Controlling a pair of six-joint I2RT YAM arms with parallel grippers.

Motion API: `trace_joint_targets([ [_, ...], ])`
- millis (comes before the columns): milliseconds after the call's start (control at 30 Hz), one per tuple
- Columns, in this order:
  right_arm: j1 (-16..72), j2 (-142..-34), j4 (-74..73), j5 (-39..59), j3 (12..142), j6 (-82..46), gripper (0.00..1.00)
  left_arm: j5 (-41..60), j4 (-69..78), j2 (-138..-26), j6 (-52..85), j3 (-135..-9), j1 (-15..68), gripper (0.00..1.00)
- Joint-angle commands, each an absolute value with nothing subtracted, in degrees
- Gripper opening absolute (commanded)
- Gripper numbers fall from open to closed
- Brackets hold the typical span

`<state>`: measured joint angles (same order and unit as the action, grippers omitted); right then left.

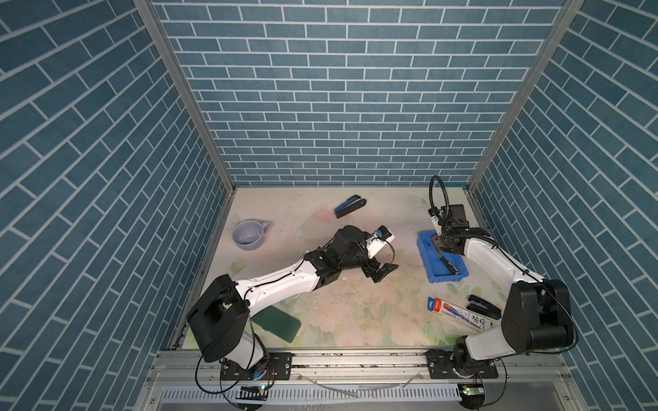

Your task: Put the screwdriver in the bin

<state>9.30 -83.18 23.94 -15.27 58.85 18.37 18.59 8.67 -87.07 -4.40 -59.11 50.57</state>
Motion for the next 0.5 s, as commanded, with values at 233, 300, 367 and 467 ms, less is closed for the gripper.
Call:
trace_joint_targets([
  [233, 9.14, -70.29, 20.10, -6.85, 56.68, 5.72, 0.88, 12.52, 7.96, -78.66, -4.66, -54.36, 42.50, 1.00],
  [300, 9.15, -68.31, 16.79, -6.12, 55.37, 3.20, 0.92, 10.68, 8.47, -76.43, -4.66, -52.40, 39.85, 1.00],
  [367, 9.21, -66.32, 11.71, -5.55, 53.06, 1.38, 0.94, 9.20, 9.41, -73.66, -4.42, -50.13, 36.95, 1.00],
  [467, 8.91, -64.33, 6.31, -5.51, 49.85, -1.15, 0.96, 8.57, 10.84, -69.40, -2.88, -46.17, 31.39, 1.00],
])
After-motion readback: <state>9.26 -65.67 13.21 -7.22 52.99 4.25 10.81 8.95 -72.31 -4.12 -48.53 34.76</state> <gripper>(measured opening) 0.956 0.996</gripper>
